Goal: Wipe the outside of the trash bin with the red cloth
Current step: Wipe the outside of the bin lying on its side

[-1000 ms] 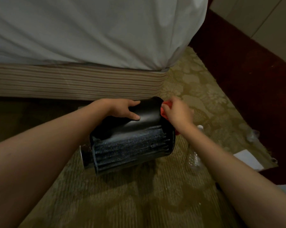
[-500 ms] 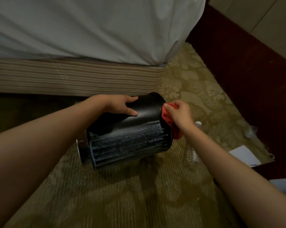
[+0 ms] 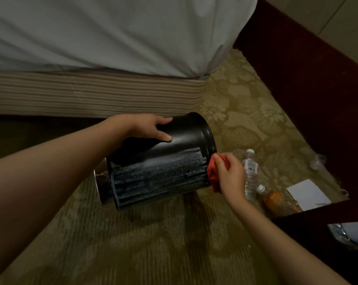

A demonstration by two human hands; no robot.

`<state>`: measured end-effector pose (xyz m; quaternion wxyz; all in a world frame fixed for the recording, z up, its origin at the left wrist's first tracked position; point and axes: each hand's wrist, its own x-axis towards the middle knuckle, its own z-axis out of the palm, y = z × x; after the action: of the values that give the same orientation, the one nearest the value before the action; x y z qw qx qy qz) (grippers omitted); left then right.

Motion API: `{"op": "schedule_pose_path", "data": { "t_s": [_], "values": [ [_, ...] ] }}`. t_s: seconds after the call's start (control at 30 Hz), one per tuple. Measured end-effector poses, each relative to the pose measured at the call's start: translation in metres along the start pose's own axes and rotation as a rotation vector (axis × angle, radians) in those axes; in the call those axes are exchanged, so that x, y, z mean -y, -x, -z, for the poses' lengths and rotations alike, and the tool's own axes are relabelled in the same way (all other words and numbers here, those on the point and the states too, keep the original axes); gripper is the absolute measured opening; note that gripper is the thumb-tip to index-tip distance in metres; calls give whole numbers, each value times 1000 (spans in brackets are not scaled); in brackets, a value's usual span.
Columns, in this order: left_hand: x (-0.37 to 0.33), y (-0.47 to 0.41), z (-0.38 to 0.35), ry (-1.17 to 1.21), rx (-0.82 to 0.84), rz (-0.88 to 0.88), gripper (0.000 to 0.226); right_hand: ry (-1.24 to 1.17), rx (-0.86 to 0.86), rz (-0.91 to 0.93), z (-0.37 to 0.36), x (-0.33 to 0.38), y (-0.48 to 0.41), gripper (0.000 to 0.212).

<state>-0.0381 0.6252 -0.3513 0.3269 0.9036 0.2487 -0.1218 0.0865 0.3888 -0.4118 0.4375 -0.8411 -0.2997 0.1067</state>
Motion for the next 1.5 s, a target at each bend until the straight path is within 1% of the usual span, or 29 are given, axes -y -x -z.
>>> {"op": "schedule_pose_path", "data": {
  "t_s": [0.1,0.2,0.27,0.33,0.4,0.47,0.53,0.6,0.77,0.83,0.9,0.93,1.0,1.07,1.1,1.13,1.2,1.27,1.37,1.43,1.5],
  "values": [
    [-1,0,-1,-6,-10,-9,80,32,-7,2,0,19,-29,23],
    [-2,1,-1,1,-13,-3,80,66,105,-77,-4,50,-75,25],
    [-2,2,1,13,-7,0,79,92,140,-82,-6,57,-88,27],
    [-4,2,1,12,-5,5,79,90,113,-51,-3,49,-74,23],
    [-6,4,2,0,0,15,79,26,77,-29,0,28,-41,18],
    [-7,5,4,-13,6,34,79,-34,77,-59,2,3,-4,12],
    [-8,5,3,-20,2,40,79,-74,43,-98,-2,-17,17,11],
    [-9,6,3,-19,-3,34,78,-68,1,-94,-6,-22,17,11],
    [-8,5,3,-27,1,17,78,18,30,-2,1,-25,7,15],
    [-8,6,3,-33,7,24,78,-12,28,6,1,-17,1,15],
    [-8,6,3,-16,15,35,79,-44,-13,9,-3,5,-24,19],
    [-8,6,2,-5,15,36,79,-23,-20,8,-7,18,-44,23],
    [-7,5,2,6,2,33,79,80,39,-5,-12,45,-79,28],
    [-6,5,2,17,-11,31,80,168,83,-3,-15,53,-95,25],
    [-5,5,2,22,-10,31,80,169,84,4,-15,51,-92,22],
    [-5,5,1,24,-4,31,81,113,79,13,-13,46,-81,18],
    [-5,5,1,20,8,32,82,-76,71,17,-8,27,-50,8],
    [-6,5,1,12,4,32,82,-173,70,-12,-5,3,-17,4],
    [-7,5,2,-10,-9,30,81,-210,55,-72,-7,-23,12,5],
    [-8,4,2,-20,-10,31,80,-189,27,-55,-9,-27,12,7],
    [-8,3,4,-35,0,32,80,-160,40,-31,-8,-27,3,5]
  ]
}}
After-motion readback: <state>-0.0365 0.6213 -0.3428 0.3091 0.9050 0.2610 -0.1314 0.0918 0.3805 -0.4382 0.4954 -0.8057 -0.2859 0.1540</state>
